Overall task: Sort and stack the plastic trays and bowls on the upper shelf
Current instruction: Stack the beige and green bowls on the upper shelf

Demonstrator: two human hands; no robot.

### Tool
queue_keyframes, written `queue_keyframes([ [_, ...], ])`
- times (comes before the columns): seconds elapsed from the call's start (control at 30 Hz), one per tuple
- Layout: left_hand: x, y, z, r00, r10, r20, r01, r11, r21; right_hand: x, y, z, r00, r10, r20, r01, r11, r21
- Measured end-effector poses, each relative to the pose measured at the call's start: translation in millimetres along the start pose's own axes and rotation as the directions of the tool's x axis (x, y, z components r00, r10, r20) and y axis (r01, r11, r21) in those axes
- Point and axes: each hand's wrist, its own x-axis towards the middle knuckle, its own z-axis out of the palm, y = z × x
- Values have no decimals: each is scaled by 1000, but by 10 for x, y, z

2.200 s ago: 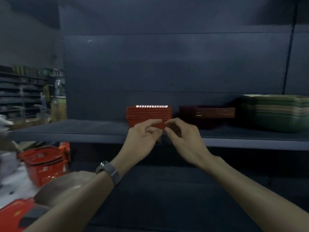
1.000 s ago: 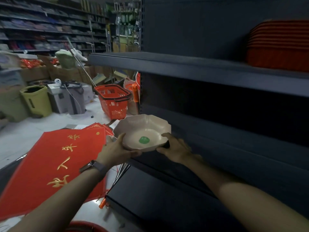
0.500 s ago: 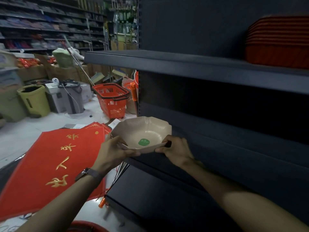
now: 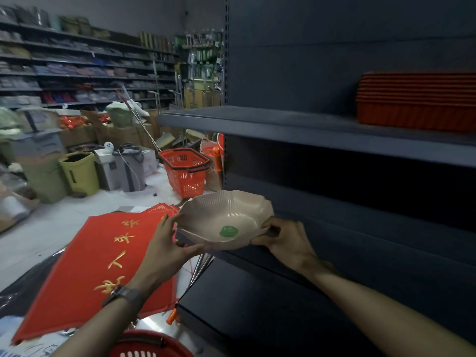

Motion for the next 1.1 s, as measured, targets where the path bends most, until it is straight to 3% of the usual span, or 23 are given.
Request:
queue_keyframes([
  [0.17, -246, 126, -253, 993, -13, 116, 38, 975, -219, -363, -193, -246, 999, -52, 4, 52, 998, 47],
  [0.4, -691, 525, -582, 989, 141, -40, -146, 950, -277, -785, -611, -594, 986, -165, -14, 165, 985, 49],
  [0.53, -921, 857, -810, 973, 204, -105, -224, 942, -250, -989, -871, -802, 974, -225, -27, 227, 962, 149],
  [0.9, -1272, 2003, -1056, 862, 409, -297, -479, 850, -220, -1511, -1639, -1611, 931, -340, -135, 365, 846, 388],
  [1.1, -1192, 2644, -832, 812, 490, -319, -572, 778, -261, -1813, -1831, -2109, 885, -375, -275, 453, 830, 327],
])
